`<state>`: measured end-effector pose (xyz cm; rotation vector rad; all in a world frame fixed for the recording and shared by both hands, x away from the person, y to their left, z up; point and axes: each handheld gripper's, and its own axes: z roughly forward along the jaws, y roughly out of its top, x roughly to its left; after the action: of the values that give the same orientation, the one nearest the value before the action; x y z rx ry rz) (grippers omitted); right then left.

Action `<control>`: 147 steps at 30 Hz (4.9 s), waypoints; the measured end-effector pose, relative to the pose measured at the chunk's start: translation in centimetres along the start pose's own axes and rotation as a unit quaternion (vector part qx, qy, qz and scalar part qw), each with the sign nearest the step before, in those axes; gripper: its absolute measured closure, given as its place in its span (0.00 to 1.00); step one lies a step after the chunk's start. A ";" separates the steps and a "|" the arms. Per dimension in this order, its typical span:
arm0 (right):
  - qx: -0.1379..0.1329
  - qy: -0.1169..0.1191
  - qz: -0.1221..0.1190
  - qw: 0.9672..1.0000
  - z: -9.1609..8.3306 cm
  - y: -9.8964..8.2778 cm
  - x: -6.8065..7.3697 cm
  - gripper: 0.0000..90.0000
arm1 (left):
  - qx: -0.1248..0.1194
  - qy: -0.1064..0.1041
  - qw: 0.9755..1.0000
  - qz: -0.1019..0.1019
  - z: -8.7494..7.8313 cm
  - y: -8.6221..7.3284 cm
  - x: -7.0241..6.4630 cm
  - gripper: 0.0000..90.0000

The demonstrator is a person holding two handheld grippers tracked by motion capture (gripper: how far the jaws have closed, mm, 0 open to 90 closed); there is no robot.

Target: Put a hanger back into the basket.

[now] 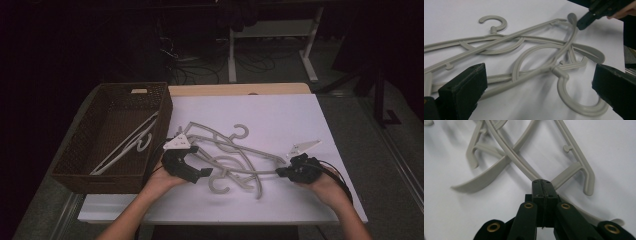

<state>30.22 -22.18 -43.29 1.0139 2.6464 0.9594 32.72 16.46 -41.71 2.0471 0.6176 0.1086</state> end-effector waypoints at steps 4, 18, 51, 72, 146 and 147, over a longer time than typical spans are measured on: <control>0.001 -0.019 0.001 1.000 0.7 1.2 -1.2 0.99 | -0.002 0.001 1.000 -0.002 -0.1 0.0 0.1 0.00; -0.003 -0.067 0.026 0.997 3.2 4.4 -5.6 0.99 | 0.002 0.005 1.000 0.005 0.0 0.0 0.1 0.00; -0.116 0.010 0.068 0.991 -0.9 1.8 -2.3 0.31 | 0.148 0.088 0.982 0.078 7.5 2.0 4.4 0.53; -0.131 0.006 0.063 0.989 -1.3 0.3 -0.6 0.28 | 0.172 0.063 0.974 0.130 8.0 2.4 3.9 0.74; -0.152 0.000 0.062 0.986 -1.7 0.3 -0.8 0.28 | 0.074 0.090 0.992 0.053 -17.2 10.4 5.6 0.91; -0.152 0.001 0.062 0.987 -1.6 0.3 -0.9 0.28 | 0.071 0.093 0.992 0.042 -18.3 9.3 6.2 0.91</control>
<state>30.48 -23.40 -41.87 1.1087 2.3611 1.3382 35.88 29.83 -25.29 2.2179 0.6699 0.3148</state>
